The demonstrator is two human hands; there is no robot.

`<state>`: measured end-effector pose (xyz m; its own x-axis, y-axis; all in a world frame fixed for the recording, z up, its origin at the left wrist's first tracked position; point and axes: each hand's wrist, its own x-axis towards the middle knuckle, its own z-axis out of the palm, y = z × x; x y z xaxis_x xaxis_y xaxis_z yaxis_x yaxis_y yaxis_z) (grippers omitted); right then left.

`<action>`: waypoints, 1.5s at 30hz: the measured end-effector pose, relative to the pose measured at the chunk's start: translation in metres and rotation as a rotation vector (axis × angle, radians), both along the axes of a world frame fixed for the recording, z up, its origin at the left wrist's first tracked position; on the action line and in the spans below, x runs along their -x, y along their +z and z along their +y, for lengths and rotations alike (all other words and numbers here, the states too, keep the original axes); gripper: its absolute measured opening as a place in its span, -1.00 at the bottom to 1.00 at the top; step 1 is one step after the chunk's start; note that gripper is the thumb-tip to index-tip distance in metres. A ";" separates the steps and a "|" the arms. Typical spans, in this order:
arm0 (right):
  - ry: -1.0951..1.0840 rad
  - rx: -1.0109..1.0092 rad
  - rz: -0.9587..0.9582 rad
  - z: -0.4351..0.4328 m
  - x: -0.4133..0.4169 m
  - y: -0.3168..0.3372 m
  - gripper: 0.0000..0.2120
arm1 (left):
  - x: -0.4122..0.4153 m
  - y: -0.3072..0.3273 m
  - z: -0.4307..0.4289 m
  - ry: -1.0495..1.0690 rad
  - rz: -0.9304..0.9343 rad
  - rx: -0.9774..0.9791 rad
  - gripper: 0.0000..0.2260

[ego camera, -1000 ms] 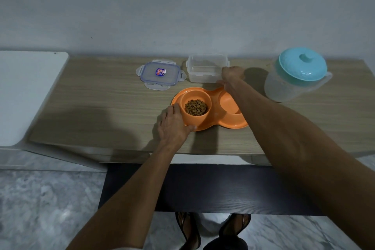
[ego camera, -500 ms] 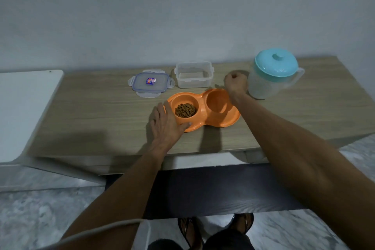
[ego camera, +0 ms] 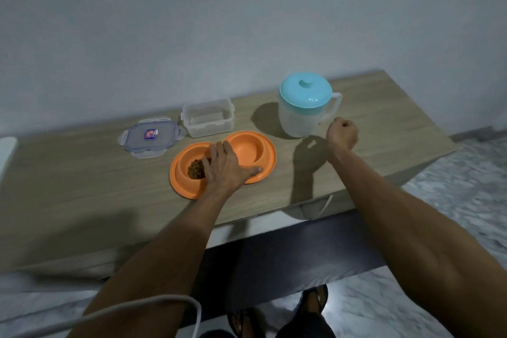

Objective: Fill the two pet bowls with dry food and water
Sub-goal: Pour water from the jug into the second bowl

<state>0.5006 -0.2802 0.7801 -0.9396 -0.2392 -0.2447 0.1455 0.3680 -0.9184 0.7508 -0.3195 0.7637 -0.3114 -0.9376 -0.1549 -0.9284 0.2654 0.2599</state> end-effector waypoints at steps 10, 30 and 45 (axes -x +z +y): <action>0.048 0.129 -0.150 -0.053 0.054 0.011 -0.64 | 0.006 -0.007 -0.003 0.086 0.007 -0.022 0.08; 0.376 0.029 0.265 -0.068 -0.003 0.067 -0.55 | -0.001 -0.008 -0.004 0.069 0.044 -0.033 0.03; 0.684 -0.089 0.802 -0.071 -0.061 0.088 -0.55 | -0.010 -0.013 -0.010 -0.002 0.063 -0.025 -0.01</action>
<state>0.5612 -0.3516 0.8684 -0.5057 -0.7906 0.3454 -0.7558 0.2130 -0.6192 0.7609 -0.3293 0.7504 -0.3234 -0.9330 -0.1580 -0.9095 0.2605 0.3239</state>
